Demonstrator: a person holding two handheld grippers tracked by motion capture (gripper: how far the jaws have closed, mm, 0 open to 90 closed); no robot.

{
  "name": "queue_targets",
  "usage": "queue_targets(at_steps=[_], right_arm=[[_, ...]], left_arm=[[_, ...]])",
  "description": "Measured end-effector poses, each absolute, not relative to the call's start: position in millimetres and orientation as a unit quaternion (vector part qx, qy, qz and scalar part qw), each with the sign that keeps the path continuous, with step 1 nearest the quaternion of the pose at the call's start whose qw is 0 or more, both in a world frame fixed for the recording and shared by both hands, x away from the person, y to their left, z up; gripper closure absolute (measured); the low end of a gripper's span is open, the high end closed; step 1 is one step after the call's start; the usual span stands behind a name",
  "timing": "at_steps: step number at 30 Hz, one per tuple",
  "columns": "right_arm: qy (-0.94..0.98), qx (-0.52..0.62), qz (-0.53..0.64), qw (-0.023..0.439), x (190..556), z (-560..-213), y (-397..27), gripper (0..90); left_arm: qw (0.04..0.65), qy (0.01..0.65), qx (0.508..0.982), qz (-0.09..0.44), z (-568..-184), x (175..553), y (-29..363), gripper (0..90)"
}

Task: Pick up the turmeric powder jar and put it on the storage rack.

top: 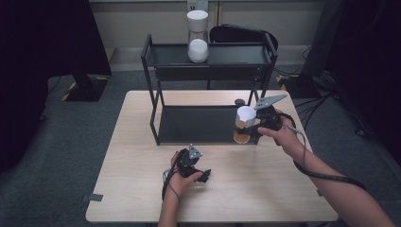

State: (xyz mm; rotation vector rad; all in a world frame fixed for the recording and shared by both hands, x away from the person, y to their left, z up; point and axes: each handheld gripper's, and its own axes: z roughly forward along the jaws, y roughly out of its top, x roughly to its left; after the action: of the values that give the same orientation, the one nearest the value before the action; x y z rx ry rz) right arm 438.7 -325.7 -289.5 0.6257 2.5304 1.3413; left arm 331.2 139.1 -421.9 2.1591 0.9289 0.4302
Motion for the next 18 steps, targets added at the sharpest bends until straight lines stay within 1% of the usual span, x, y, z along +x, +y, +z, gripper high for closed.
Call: queue_targets(at_steps=[18], right_arm=[[0.86,0.199,0.455,0.12,453.6,-230.2,-309.5,30.6]], left_arm=[[0.367,0.362,0.84,0.167,-421.9,331.1,139.0,0.0]])
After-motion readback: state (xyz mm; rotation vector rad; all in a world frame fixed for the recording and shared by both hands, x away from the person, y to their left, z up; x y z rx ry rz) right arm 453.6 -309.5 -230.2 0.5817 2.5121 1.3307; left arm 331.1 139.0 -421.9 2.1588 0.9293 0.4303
